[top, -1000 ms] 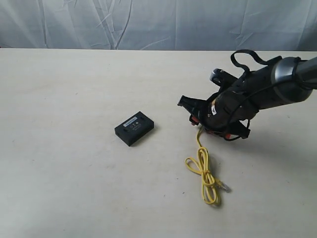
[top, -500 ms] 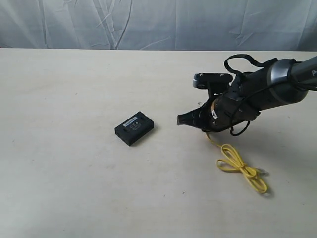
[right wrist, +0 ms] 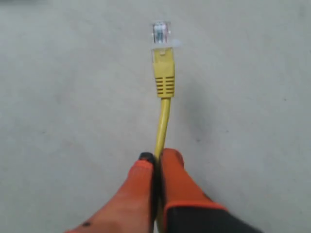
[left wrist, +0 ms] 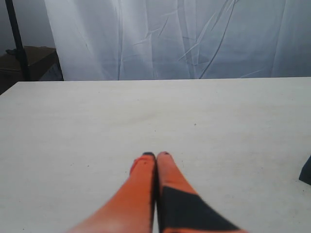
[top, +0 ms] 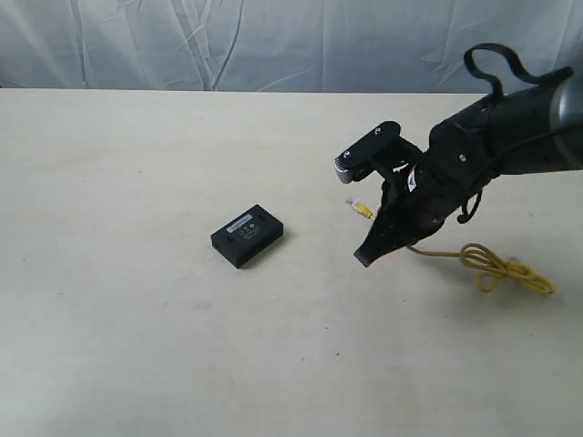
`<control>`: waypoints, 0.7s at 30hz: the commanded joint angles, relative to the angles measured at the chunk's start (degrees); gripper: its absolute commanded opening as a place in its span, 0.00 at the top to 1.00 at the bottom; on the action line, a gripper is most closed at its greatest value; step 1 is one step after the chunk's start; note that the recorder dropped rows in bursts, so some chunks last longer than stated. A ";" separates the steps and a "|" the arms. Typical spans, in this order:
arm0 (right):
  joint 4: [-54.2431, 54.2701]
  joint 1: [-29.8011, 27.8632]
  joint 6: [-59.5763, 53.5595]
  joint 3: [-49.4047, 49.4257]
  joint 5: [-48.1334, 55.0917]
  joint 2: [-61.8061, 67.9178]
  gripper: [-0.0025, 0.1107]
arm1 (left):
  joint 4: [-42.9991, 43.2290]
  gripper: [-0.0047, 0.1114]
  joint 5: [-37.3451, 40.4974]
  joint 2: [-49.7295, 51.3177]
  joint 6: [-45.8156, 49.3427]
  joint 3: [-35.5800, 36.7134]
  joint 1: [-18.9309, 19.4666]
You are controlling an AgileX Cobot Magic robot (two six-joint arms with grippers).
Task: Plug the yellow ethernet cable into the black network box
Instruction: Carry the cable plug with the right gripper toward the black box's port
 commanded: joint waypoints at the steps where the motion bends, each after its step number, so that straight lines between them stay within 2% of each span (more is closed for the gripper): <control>1: 16.91 0.45 -19.59 0.69 3.69 -1.57 0.98 | -0.37 0.96 -0.77 -0.30 -0.32 0.23 0.24; 4: 21.96 2.34 -27.08 0.69 6.23 -1.34 0.98 | -0.37 0.96 -0.77 -0.30 -0.32 0.23 0.24; 12: 23.43 7.01 -27.37 0.69 3.90 0.23 0.98 | -0.37 0.96 -0.77 -0.30 -0.32 0.23 0.24; 21: 25.75 7.15 -27.37 0.69 3.55 2.21 0.98 | -0.37 0.96 -0.77 -0.30 -0.32 0.23 0.24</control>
